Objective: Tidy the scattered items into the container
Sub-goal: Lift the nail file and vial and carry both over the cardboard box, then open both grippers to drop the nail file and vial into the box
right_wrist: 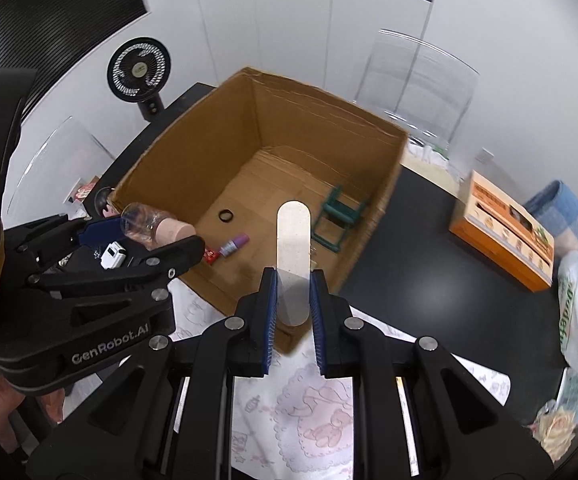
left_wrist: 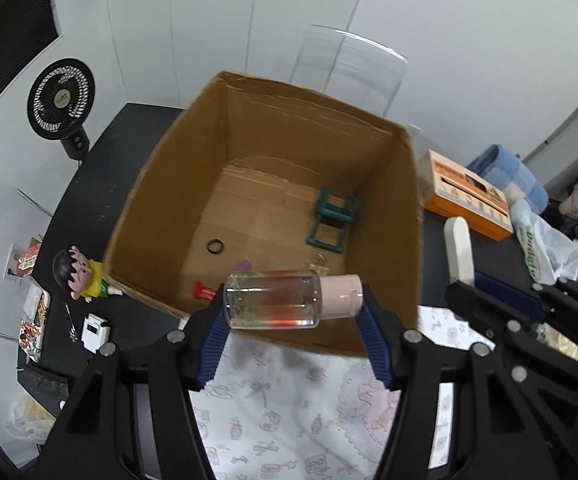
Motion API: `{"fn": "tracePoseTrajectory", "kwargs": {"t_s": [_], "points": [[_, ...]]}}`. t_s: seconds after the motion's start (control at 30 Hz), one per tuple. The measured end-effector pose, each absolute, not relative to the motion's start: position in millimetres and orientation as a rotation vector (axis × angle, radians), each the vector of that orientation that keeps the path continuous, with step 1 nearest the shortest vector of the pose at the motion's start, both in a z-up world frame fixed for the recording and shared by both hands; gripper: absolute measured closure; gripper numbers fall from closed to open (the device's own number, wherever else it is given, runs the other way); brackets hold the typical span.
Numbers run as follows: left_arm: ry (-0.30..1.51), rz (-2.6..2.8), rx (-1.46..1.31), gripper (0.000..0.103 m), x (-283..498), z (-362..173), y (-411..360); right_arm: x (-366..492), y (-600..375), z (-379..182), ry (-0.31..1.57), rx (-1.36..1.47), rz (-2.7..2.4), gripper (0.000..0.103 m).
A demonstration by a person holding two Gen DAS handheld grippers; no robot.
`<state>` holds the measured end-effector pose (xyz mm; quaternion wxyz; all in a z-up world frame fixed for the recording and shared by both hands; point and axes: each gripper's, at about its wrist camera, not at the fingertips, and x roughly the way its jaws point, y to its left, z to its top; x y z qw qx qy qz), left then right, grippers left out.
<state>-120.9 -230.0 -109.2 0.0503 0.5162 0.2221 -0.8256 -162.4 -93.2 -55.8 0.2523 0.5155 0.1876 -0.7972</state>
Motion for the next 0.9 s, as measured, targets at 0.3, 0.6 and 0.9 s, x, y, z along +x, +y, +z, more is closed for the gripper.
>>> {"fn": "tracePoseTrajectory", "kwargs": {"t_s": [0.3,0.6,0.9], "points": [[0.712,-2.473,1.562,0.044,-137,-125,-275,-186,-135,-66,0.541,1.401,-2.132,0.087],[0.728,-2.458,1.57,0.044,-150,-135,-295,-203,-153,-77,0.56,1.423,-2.112,0.087],[0.769,-2.441,1.6,0.044,-151,-145,-295,-210,-154,-89,0.562,1.468,-2.096,0.087]]}}
